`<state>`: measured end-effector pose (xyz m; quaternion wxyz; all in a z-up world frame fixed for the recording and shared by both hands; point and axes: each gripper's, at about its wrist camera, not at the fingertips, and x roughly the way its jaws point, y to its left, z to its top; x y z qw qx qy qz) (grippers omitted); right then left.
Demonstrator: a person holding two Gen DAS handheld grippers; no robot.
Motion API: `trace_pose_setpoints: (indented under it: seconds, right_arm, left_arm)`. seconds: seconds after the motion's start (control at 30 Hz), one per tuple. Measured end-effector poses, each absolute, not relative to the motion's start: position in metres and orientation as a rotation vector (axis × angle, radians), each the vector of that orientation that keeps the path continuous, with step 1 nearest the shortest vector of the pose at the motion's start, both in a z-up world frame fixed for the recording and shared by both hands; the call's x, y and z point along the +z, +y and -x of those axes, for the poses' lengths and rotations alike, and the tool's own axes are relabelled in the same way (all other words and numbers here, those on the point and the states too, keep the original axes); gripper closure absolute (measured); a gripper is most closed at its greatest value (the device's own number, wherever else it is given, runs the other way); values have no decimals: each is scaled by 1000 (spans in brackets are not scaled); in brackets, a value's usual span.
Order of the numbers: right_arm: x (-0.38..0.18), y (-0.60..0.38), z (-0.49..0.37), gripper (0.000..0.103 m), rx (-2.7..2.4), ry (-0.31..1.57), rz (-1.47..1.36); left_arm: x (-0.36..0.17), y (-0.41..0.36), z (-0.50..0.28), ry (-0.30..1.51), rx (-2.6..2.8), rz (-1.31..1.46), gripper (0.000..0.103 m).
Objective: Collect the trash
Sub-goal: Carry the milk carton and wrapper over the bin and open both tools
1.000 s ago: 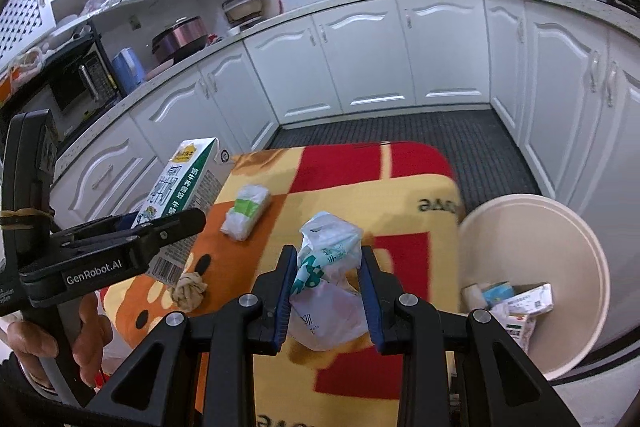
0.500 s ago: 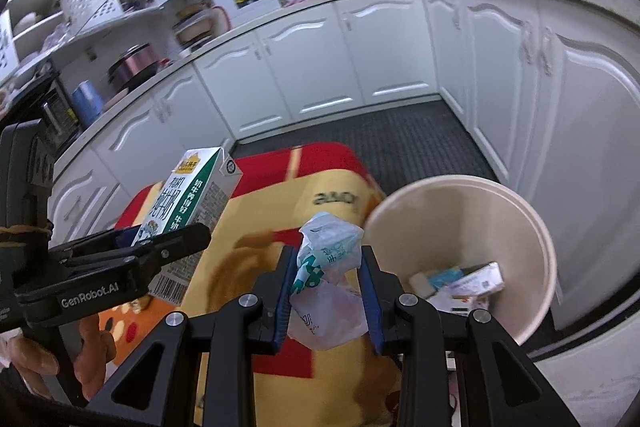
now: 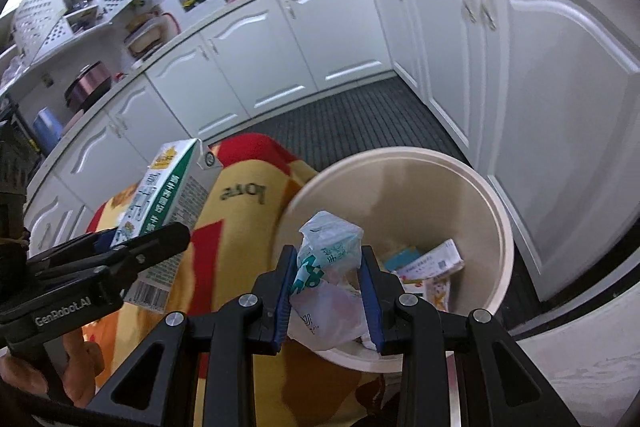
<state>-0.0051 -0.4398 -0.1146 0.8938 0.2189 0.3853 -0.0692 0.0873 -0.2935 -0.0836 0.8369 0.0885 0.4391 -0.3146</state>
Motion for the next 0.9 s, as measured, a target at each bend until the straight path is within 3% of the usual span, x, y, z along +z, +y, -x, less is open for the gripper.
trace_pose_setpoints:
  seconds: [0.53, 0.57, 0.63, 0.73, 0.9]
  right_arm:
    - [-136, -461, -2, 72, -206, 843, -468]
    - [-137, -462, -3, 70, -210, 847, -468]
    - [-139, -463, -5, 47, -226, 851, -470]
    - [-141, -465, -3, 45, -236, 850, -487]
    - [-144, -463, 1, 45, -238, 861, -494]
  left_arm:
    - [-117, -323, -99, 1013, -721, -136, 48]
    - [-119, -324, -101, 1027, -732, -124, 48]
    - [-121, -322, -102, 1047, -751, -103, 47]
    - [-121, -320, -102, 1040, -742, -102, 41]
    - [-117, -313, -98, 1033, -730, -99, 41]
